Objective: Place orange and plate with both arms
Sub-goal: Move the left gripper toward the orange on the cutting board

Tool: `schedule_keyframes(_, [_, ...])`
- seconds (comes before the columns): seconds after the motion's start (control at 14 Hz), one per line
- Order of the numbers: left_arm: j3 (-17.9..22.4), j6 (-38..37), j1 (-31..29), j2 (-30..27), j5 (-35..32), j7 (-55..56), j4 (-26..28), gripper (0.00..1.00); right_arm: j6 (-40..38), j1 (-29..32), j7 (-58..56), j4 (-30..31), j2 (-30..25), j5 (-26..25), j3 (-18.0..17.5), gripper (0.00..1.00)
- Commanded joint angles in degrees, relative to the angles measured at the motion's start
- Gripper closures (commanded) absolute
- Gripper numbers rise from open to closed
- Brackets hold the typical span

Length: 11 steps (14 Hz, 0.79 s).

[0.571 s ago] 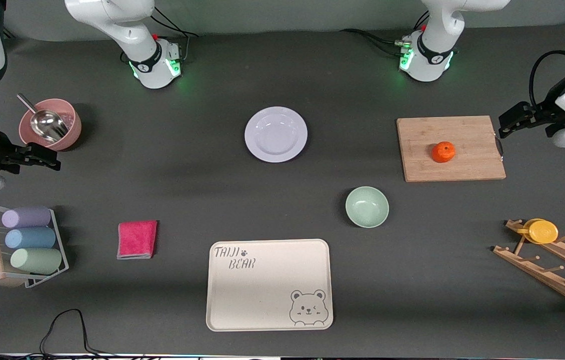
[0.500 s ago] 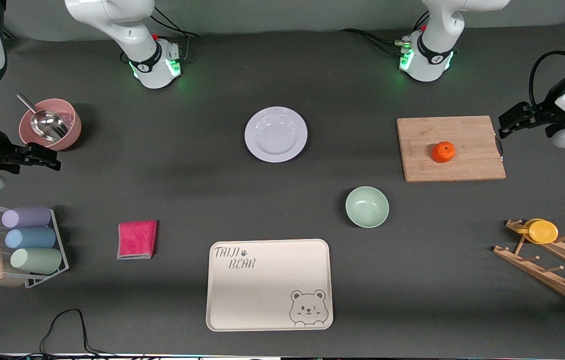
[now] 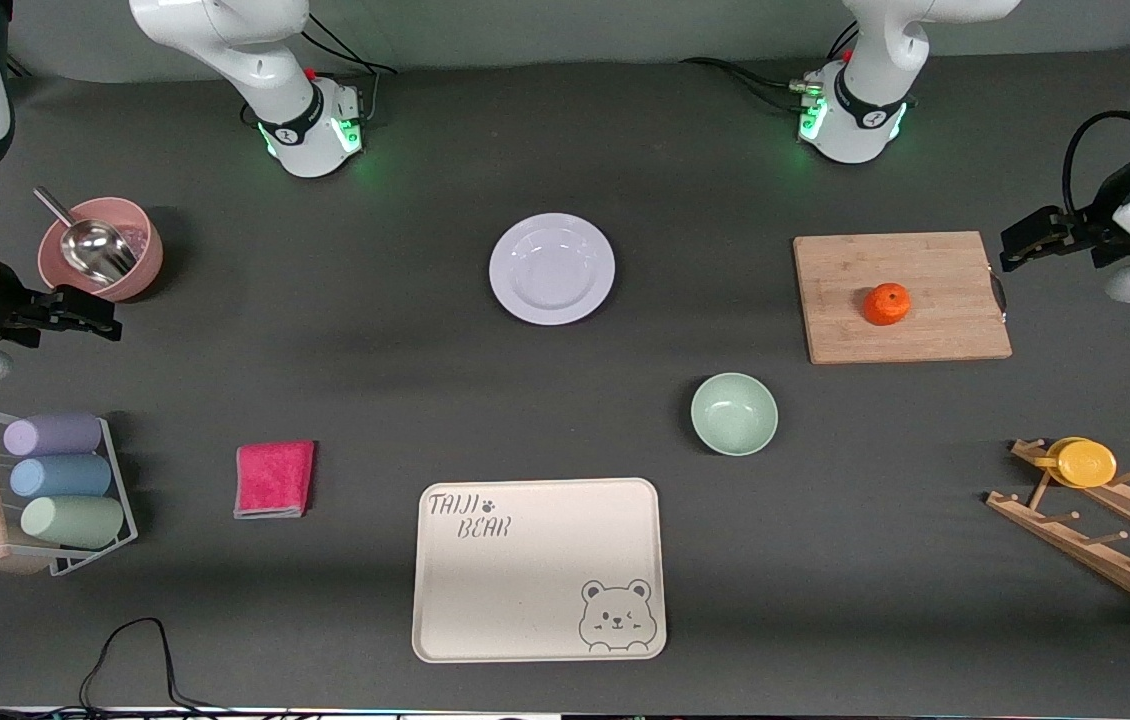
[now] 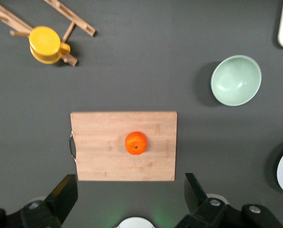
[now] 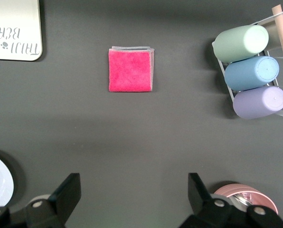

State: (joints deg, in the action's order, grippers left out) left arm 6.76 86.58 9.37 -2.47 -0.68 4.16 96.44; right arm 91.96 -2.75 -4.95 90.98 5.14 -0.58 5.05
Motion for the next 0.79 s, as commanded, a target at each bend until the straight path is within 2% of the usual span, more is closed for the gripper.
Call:
schedule_keyframes(0.0, [2.0,2.0,-0.5,-0.4,0.0,-0.7,6.7,0.0,-0.5,-1.1,4.1,4.8,-4.8,0.9,0.1,0.0])
schedule_keyframes(0.14, [2.6,5.2,-0.6,-0.4,-1.2,-0.5,11.3,0.0,0.3,-4.3,8.4,9.9,-9.5,0.9,0.1,0.0])
schedule_keyframes(0.29, [3.7,11.8,-0.6,-2.6,-1.3,-0.1,20.1,0.0,2.3,-6.4,12.7,15.1,-13.9,0.9,0.0,0.0])
schedule_keyframes(0.5, [3.9,28.2,-0.9,-7.6,-1.3,0.3,37.4,0.0,5.4,-11.9,19.5,23.7,-21.6,0.8,0.1,0.0])
schedule_keyframes(0.71, [3.8,43.2,-1.3,-8.3,-1.3,0.8,49.2,0.0,6.6,-18.1,26.9,29.2,-26.9,0.8,-0.1,0.0])
